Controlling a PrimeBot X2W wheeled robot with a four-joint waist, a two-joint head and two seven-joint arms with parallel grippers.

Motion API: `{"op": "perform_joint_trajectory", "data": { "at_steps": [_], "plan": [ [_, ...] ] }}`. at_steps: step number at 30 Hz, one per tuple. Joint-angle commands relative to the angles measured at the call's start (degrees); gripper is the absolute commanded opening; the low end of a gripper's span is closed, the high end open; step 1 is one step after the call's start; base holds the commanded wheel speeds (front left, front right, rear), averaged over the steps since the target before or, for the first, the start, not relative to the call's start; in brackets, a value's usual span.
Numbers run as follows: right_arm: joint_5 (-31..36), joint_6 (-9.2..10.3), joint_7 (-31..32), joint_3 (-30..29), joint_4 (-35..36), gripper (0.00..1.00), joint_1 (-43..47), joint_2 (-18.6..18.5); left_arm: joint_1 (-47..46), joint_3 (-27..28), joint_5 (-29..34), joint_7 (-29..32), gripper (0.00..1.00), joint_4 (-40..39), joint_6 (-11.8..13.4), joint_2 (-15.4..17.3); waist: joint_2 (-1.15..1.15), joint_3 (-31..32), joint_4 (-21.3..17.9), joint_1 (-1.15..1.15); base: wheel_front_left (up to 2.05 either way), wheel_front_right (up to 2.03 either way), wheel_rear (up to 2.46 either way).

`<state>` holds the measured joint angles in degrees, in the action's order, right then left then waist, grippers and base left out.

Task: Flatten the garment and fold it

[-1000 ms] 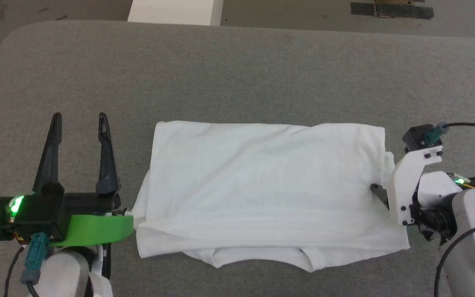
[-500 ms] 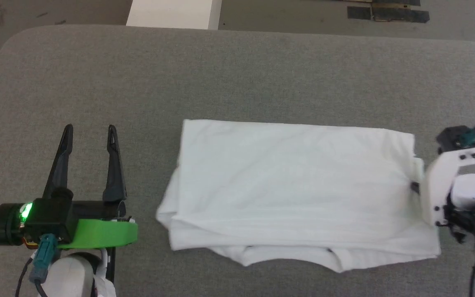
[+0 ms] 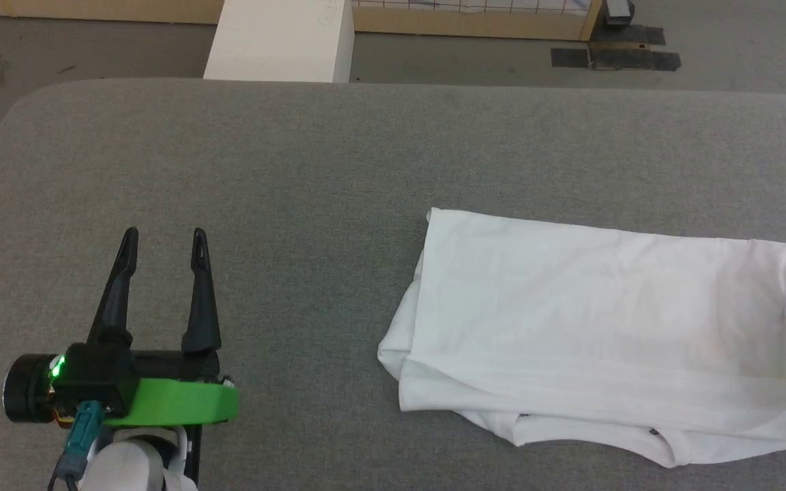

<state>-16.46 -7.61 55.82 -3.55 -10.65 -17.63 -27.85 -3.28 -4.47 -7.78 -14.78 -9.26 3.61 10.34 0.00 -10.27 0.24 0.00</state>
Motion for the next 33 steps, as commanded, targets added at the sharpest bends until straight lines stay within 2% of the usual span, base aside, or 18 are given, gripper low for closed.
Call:
{"op": "perform_joint_trajectory", "data": {
  "at_steps": [1, 4, 7, 12, 20, 27, 29, 33],
  "plan": [
    [-1.96, 0.12, 1.59, 1.40, 3.08, 0.00, 0.86, -0.70, 0.81, 0.35, 0.82, -0.21, 1.00, -0.10, -0.33, -0.45, 0.00, 0.79, -0.23, 0.00, 0.00, 0.00, 0.00],
    [-6.32, 0.12, 5.71, 5.13, 9.93, 0.00, 1.96, -2.03, 1.35, 0.82, 1.01, -0.21, 1.00, -0.62, -0.70, -1.14, 0.00, 1.36, -0.27, 0.00, 0.00, 0.00, 0.00],
    [-9.61, 0.12, 7.88, 8.30, 15.59, 0.00, 1.58, -1.73, 1.56, 1.05, 1.26, -0.21, 1.00, -1.53, -1.31, -2.06, 0.00, 1.46, -0.18, 0.00, 0.00, 0.00, 0.00],
    [-10.88, 0.12, 7.67, 13.93, 17.53, 0.00, -1.22, 2.81, 1.11, 0.63, 1.86, -0.21, 1.00, -1.58, -2.49, -3.29, 0.00, 0.98, 0.98, 0.00, 0.00, 0.00, 0.00],
    [-9.90, 0.12, 2.24, 22.57, 10.19, 0.00, -9.12, 11.80, 0.33, 0.59, 2.50, -0.21, 1.00, -1.49, -3.83, -4.78, 0.00, -0.90, 4.76, 0.00, 0.00, 0.00, 0.00],
    [-6.70, 0.12, -2.37, 24.81, 0.68, 0.00, -14.63, 17.50, -0.25, -0.18, 1.73, -0.22, 1.00, -1.56, -5.04, -6.13, 0.00, -2.75, 8.71, 0.00, 0.00, 0.00, 0.00],
    [-4.71, 0.12, -3.42, 24.64, -4.23, 0.00, -16.32, 19.44, -0.76, -0.60, 1.59, -0.22, 1.00, -1.56, -5.35, -6.55, 0.00, -3.45, 10.11, 0.00, 0.00, 0.00, 0.00],
    [-0.87, 0.12, -6.01, 24.11, -10.22, 0.00, -17.80, 20.76, -1.50, -1.00, 1.10, -0.22, 1.00, -1.83, -5.69, -6.95, 0.00, -4.22, 11.74, 0.00, 0.00, 0.00, 0.00]
  ]
}}
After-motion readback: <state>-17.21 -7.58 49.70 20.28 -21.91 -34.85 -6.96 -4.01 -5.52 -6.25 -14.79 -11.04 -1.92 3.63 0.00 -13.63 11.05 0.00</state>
